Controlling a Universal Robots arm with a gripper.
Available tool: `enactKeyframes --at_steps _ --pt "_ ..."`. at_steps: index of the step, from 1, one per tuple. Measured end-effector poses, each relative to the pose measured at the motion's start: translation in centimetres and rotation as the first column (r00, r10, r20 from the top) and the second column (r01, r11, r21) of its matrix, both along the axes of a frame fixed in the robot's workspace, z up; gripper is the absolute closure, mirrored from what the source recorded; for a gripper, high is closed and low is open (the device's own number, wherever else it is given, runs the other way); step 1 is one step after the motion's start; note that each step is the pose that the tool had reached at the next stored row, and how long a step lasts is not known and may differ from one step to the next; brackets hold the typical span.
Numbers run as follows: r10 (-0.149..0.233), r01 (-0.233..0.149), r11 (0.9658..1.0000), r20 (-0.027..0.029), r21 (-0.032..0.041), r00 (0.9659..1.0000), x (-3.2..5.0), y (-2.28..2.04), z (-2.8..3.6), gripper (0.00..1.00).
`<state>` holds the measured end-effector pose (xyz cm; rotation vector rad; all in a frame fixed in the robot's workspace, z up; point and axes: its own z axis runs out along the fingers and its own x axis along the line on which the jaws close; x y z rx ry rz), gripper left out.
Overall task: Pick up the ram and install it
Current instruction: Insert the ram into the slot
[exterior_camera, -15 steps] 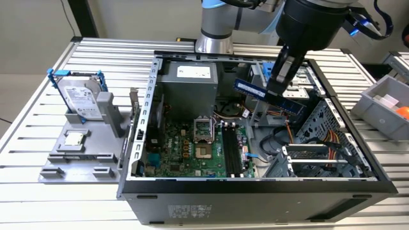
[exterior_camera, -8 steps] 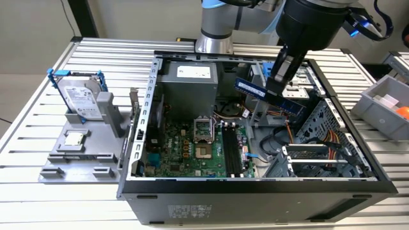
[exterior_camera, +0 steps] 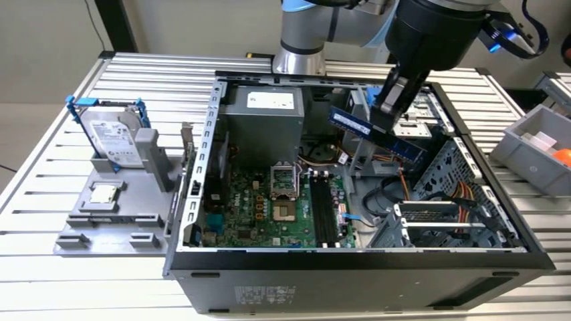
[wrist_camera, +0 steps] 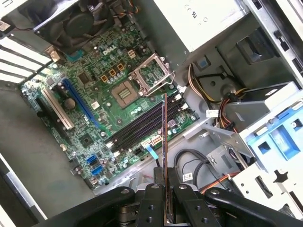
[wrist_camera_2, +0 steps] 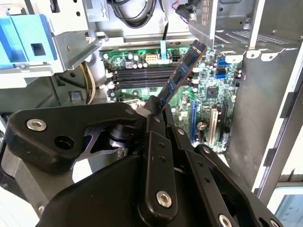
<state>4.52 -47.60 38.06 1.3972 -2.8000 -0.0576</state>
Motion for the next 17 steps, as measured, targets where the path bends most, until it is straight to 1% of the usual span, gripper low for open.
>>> enactKeyframes --at_steps 9,13,17 --pt "-0.053 0.053 0.9986 0.0000 0.0001 0.9986 0.00 0.00 0.00 1.00" --pt "-0.077 0.077 0.9970 0.0000 0.0000 0.9970 0.00 0.00 0.00 1.00" --pt "-0.102 0.102 0.9947 0.0000 0.0000 0.9947 0.00 0.00 0.00 1.00"
